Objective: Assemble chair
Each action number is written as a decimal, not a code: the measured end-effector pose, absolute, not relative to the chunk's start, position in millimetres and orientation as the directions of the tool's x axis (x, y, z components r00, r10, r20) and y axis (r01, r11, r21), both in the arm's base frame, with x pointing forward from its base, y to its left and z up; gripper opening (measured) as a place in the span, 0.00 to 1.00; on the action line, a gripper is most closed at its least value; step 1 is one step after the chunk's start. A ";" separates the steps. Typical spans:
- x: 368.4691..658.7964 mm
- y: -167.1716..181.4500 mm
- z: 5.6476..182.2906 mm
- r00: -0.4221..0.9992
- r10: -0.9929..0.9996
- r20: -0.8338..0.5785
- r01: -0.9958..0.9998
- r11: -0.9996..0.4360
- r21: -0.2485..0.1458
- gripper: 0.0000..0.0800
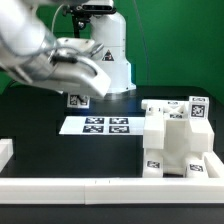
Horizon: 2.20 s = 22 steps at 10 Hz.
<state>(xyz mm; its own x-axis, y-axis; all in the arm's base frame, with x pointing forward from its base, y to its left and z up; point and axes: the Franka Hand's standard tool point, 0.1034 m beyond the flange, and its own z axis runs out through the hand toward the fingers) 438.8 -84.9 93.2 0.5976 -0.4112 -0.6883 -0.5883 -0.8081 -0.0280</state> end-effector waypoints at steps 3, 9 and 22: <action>451.6 -80.1 93.8 0.720 -0.477 -0.503 -0.575 -0.816 -0.049 0.36; 504.8 -12.4 149.5 0.922 -0.379 -0.079 -0.384 -0.921 -0.063 0.36; 526.3 69.5 135.6 0.946 -0.144 0.292 -0.153 -0.988 0.007 0.36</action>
Offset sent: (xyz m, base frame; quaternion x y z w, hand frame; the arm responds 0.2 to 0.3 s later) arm 0.0320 0.0299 0.0525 -0.0863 0.2325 -0.0782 0.9656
